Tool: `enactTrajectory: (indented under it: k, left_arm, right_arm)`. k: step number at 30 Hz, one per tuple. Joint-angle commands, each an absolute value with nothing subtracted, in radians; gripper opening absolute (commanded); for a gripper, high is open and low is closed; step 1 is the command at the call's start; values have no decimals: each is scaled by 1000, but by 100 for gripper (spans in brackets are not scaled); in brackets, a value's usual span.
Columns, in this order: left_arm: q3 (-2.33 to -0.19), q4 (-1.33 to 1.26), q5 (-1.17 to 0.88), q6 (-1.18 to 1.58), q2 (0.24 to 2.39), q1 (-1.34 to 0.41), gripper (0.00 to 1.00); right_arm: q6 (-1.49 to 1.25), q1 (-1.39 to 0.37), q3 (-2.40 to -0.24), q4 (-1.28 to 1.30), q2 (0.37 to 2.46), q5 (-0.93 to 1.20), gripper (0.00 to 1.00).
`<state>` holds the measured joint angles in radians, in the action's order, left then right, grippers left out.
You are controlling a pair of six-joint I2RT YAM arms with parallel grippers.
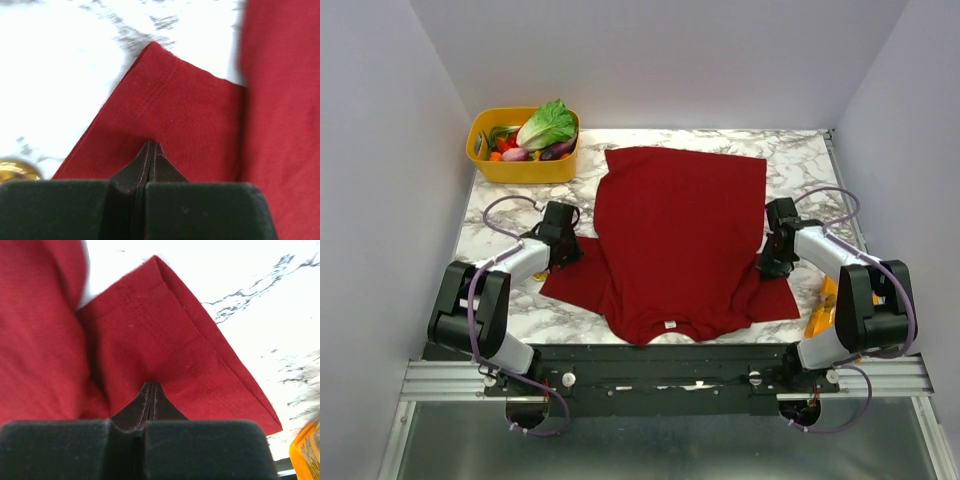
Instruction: Pin the brooch onto the clothing
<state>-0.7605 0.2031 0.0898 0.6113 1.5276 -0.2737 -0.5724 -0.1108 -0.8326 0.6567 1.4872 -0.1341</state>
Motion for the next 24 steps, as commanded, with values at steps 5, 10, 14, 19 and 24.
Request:
enactTrajectory:
  k: [5, 10, 14, 19, 24]
  left_arm:
    - [-664, 291, 147, 663, 1396, -213, 0]
    - [-614, 307, 170, 675, 1318, -167, 0]
    - [-588, 322, 166, 666, 1276, -132, 0]
    - [-560, 304, 147, 664, 1233, -123, 0]
    - [-569, 252, 59, 649, 1166, -126, 0]
  right_arm:
    - [-584, -106, -856, 676, 1581, -156, 0]
    - [-591, -107, -867, 692, 1589, -192, 0]
    - [-597, -107, -870, 727, 1585, -225, 0]
    - [-601, -107, -870, 762, 1585, -261, 0]
    - [-614, -104, -865, 778, 1585, -258, 0]
